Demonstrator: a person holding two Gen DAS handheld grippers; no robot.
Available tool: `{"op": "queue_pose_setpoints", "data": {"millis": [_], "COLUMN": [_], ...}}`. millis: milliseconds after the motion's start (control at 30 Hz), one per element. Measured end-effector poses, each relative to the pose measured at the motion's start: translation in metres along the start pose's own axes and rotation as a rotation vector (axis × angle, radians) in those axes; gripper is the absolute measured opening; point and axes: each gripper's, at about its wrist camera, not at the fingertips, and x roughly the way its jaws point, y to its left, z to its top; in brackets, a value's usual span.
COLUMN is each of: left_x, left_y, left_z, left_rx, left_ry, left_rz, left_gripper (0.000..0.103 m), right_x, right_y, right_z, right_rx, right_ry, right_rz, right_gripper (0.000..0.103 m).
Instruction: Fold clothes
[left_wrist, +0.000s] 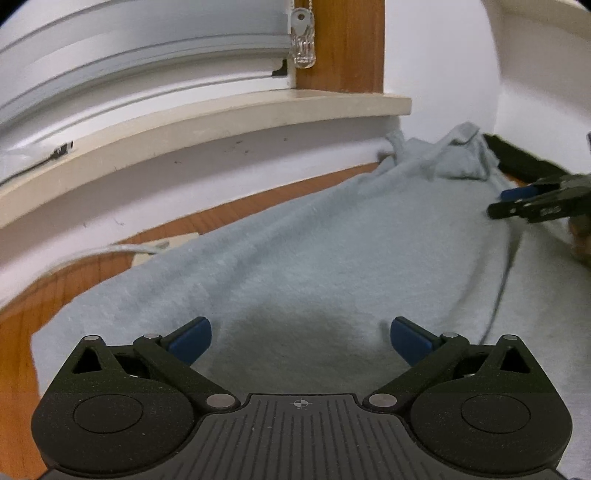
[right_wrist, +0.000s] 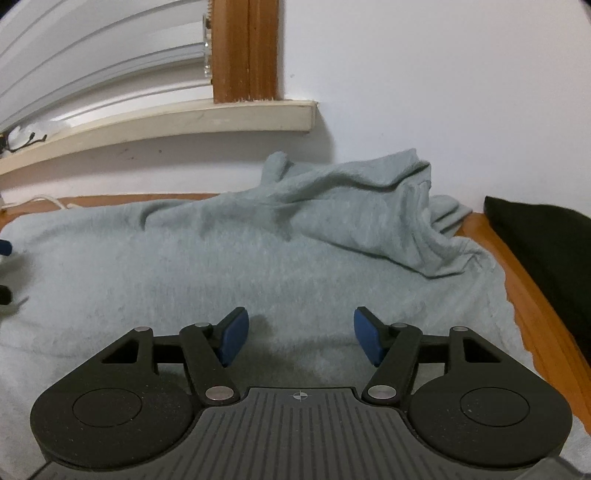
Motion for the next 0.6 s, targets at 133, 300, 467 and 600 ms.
{"op": "queue_pose_setpoints", "data": {"millis": [133, 300, 467, 600], "left_x": [-0.008, -0.002, 0.006, 0.013], "left_y": [0.025, 0.084, 0.135, 0.151], "left_z": [0.008, 0.018, 0.020, 0.011], "left_rx": [-0.039, -0.021, -0.006, -0.001], "left_ry": [-0.031, -0.021, 0.005, 0.017], "left_rz": [-0.050, -0.012, 0.011, 0.014], "left_gripper": [0.101, 0.073, 0.057, 0.063], "right_x": [0.005, 0.007, 0.006, 0.005], "right_y": [-0.004, -0.006, -0.005, -0.007], "right_z": [0.003, 0.003, 0.003, 0.004], "right_rx": [0.007, 0.014, 0.010, 0.011], "right_ry": [0.019, 0.015, 0.010, 0.010], "right_rz": [0.011, 0.011, 0.009, 0.010], "right_gripper": [0.063, 0.064, 0.065, 0.067]}}
